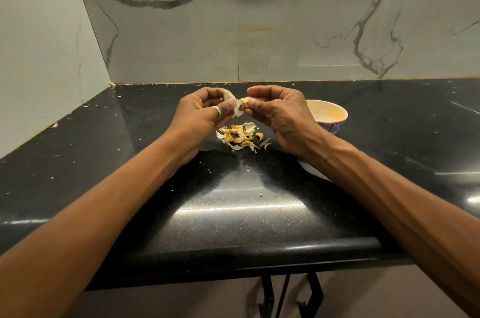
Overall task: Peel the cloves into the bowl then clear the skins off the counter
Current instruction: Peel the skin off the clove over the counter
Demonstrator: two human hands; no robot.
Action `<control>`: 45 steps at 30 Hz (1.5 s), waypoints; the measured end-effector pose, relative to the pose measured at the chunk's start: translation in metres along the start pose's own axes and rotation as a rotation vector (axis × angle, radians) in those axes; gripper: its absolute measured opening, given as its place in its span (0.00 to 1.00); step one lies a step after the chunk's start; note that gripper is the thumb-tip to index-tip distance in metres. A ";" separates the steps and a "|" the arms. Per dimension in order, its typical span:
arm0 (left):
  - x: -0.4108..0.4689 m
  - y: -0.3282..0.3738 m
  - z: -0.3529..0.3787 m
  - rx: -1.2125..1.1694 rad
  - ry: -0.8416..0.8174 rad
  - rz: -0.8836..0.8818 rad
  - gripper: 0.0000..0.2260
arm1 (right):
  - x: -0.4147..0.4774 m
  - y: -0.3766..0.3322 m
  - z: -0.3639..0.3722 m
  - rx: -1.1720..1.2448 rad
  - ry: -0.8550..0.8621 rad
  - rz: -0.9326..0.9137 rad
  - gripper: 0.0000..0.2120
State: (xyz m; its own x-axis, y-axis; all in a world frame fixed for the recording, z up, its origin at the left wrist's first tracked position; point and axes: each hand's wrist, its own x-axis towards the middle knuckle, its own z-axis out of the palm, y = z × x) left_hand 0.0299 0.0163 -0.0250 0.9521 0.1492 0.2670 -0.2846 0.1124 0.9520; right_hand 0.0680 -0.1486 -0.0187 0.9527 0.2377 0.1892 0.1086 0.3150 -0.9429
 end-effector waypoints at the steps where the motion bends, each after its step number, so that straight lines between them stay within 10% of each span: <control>1: 0.001 0.000 -0.001 -0.030 0.022 -0.016 0.07 | 0.000 0.001 0.000 -0.005 -0.005 -0.007 0.11; 22: -0.002 -0.006 -0.002 0.729 -0.009 0.281 0.08 | -0.002 0.005 -0.004 -0.432 -0.026 -0.197 0.06; 45: -0.001 -0.005 -0.003 0.350 -0.070 0.052 0.05 | 0.001 0.011 -0.004 -0.484 -0.049 -0.197 0.01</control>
State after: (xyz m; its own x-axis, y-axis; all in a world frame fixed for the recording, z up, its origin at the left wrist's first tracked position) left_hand 0.0303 0.0182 -0.0307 0.9461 0.0772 0.3146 -0.2887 -0.2391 0.9271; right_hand 0.0712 -0.1489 -0.0299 0.8878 0.2636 0.3772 0.4141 -0.0999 -0.9047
